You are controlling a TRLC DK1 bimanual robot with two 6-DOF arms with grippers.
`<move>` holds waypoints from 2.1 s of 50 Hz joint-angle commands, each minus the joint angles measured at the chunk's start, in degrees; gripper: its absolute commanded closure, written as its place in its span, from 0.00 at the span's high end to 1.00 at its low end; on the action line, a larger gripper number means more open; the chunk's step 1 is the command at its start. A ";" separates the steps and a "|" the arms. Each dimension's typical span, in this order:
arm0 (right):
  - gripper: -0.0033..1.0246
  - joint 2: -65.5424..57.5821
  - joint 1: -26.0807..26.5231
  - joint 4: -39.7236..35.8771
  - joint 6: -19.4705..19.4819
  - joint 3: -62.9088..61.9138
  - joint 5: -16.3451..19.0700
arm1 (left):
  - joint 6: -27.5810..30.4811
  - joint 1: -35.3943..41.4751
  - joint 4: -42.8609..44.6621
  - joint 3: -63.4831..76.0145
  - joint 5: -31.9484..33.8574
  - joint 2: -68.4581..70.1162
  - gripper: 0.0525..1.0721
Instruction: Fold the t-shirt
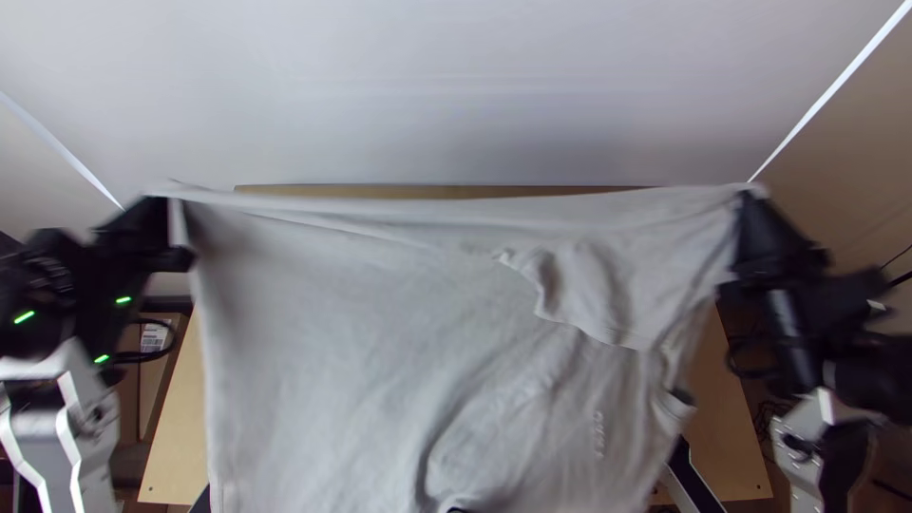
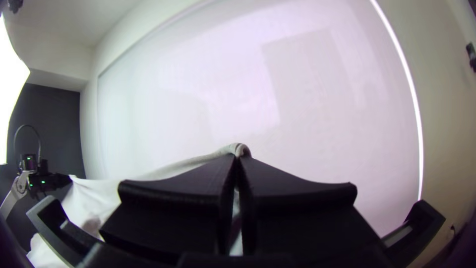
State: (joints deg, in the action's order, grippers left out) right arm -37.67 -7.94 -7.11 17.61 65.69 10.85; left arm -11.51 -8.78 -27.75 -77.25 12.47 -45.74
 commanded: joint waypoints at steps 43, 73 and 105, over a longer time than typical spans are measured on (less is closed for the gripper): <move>0.03 -44.16 -0.05 26.27 1.55 -22.71 -2.77 | 5.71 -1.16 27.04 21.35 7.39 -39.52 0.02; 0.03 -73.86 2.06 24.60 1.47 5.15 -3.47 | 7.03 -0.63 27.31 -3.78 4.93 -67.38 0.02; 0.03 -86.26 3.64 -0.44 6.92 32.83 -4.00 | 4.04 1.22 6.74 -20.48 6.16 -72.21 0.02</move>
State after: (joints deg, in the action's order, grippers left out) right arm -123.61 -5.17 -4.14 21.98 95.02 8.21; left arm -6.00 -7.49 -17.30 -95.31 17.65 -119.31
